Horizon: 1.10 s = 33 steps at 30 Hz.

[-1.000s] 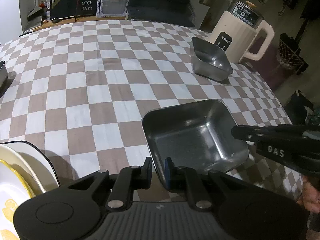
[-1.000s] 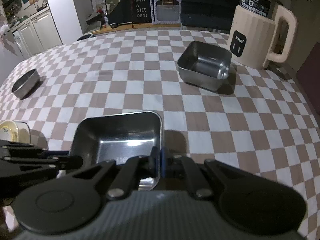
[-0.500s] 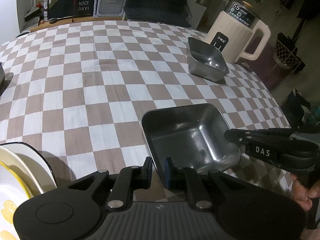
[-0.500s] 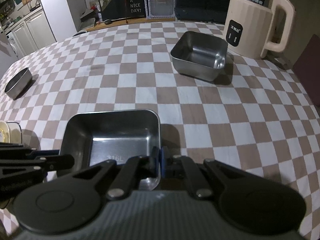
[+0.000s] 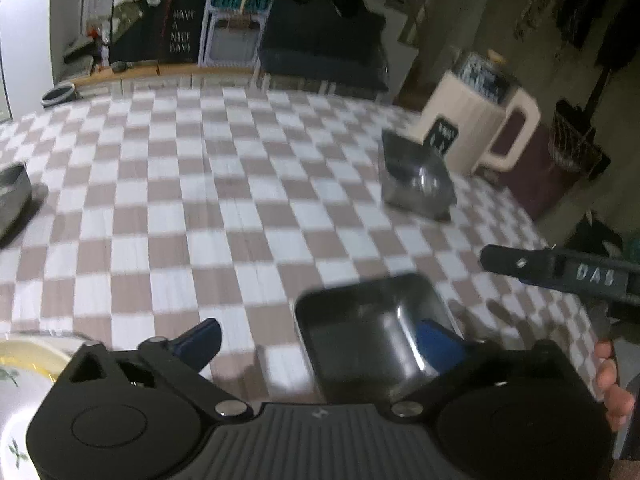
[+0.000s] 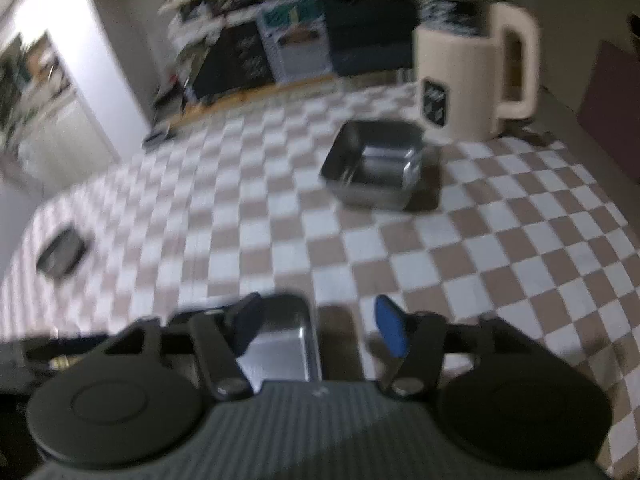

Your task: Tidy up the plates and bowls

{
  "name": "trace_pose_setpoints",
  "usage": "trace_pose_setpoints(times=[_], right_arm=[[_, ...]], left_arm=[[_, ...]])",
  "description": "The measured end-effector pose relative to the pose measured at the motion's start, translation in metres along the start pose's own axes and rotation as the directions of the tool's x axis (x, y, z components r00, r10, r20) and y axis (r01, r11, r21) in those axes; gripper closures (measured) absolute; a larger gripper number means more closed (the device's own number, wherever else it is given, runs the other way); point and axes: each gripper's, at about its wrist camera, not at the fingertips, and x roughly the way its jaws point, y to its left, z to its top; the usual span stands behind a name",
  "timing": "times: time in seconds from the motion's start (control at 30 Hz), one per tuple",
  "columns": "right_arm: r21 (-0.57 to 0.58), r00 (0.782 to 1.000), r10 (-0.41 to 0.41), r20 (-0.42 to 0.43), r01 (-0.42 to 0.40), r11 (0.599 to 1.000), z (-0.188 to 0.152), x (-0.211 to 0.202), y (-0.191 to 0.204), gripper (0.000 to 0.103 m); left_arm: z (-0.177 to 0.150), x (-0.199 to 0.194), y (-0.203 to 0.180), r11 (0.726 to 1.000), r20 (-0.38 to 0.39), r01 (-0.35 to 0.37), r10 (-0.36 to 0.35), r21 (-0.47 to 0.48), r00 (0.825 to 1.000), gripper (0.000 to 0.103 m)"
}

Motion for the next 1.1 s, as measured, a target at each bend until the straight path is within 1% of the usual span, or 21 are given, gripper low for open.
trace_pose_setpoints(times=[0.07,0.1,0.13,0.2,0.27,0.37,0.47,0.57,0.67,0.7,0.73,0.77,0.8,0.83,0.87,0.93,1.0,1.03,1.1], right_arm=[[0.081,1.000,-0.001,0.028,-0.001,0.997,0.010,-0.002,-0.009,0.019],[0.113,0.999,0.006,0.039,-0.010,0.993,0.014,-0.002,-0.013,0.011],[0.146,0.999,0.015,0.051,-0.022,0.989,0.018,-0.001,-0.017,0.006],[0.217,0.998,0.002,0.064,-0.016,0.976,0.027,0.006,-0.024,0.003],[0.294,0.998,-0.023,0.057,0.005,0.956,0.035,0.018,-0.030,0.002],[0.433,0.998,-0.030,0.049,0.006,0.901,0.043,0.037,-0.042,0.001],[0.583,0.999,-0.034,0.035,0.008,0.813,0.045,0.055,-0.050,0.001],[0.664,0.999,-0.046,0.022,0.020,0.747,0.049,0.075,-0.055,0.001],[0.724,0.997,-0.076,0.024,0.035,0.689,0.050,0.088,-0.062,0.008],[0.749,0.997,-0.078,0.024,0.034,0.661,0.049,0.092,-0.062,0.013],[0.774,0.997,-0.075,0.024,0.029,0.633,0.047,0.098,-0.064,0.018],[0.795,0.997,-0.069,0.024,0.023,0.607,0.046,0.102,-0.066,0.021],[0.817,0.998,-0.062,0.023,0.017,0.577,0.043,0.109,-0.067,0.027],[0.834,0.998,-0.057,0.020,0.015,0.551,0.040,0.114,-0.067,0.031],[0.850,0.998,-0.052,0.019,0.012,0.527,0.038,0.118,-0.065,0.033],[0.873,0.999,-0.033,0.014,0.004,0.488,0.034,0.127,-0.060,0.041],[0.883,1.000,-0.017,0.017,-0.007,0.468,0.035,0.136,-0.055,0.043],[0.884,1.000,-0.016,0.019,-0.009,0.467,0.035,0.140,-0.051,0.043],[0.877,1.000,-0.012,0.019,-0.011,0.481,0.035,0.147,-0.048,0.044]], left_arm=[[0.009,-0.003,0.000,1.000,0.033,0.003,-0.004,0.017,0.999,0.000],[0.013,-0.003,-0.001,1.000,0.041,-0.001,0.000,0.023,0.999,0.000],[0.017,-0.004,-0.002,1.000,0.052,-0.007,0.005,0.029,0.999,0.000],[0.028,-0.003,-0.001,0.999,0.064,-0.017,0.014,0.042,0.998,0.000],[0.038,-0.001,0.000,0.999,0.075,-0.026,0.022,0.048,0.997,0.000],[0.056,0.003,0.002,0.998,0.091,-0.036,0.030,0.061,0.995,0.000],[0.078,0.011,0.004,0.995,0.105,-0.056,0.047,0.087,0.993,0.000],[0.097,0.021,0.004,0.990,0.111,-0.084,0.071,0.116,0.991,0.000],[0.118,0.032,0.002,0.987,0.115,-0.100,0.085,0.129,0.990,0.000],[0.125,0.036,0.000,0.986,0.119,-0.103,0.087,0.135,0.989,0.000],[0.132,0.039,-0.001,0.985,0.123,-0.103,0.086,0.139,0.989,0.000],[0.138,0.043,-0.004,0.984,0.128,-0.101,0.082,0.147,0.988,0.000],[0.144,0.047,-0.008,0.983,0.133,-0.099,0.079,0.155,0.988,0.000],[0.149,0.050,-0.012,0.982,0.137,-0.096,0.074,0.163,0.988,0.000],[0.155,0.055,-0.017,0.981,0.141,-0.092,0.068,0.170,0.988,0.000],[0.163,0.063,-0.025,0.980,0.141,-0.082,0.057,0.180,0.988,0.000],[0.166,0.071,-0.031,0.979,0.136,-0.069,0.044,0.190,0.990,0.000],[0.168,0.075,-0.035,0.978,0.133,-0.065,0.039,0.197,0.990,0.000],[0.168,0.081,-0.043,0.974,0.126,-0.056,0.029,0.218,0.992,0.000]])
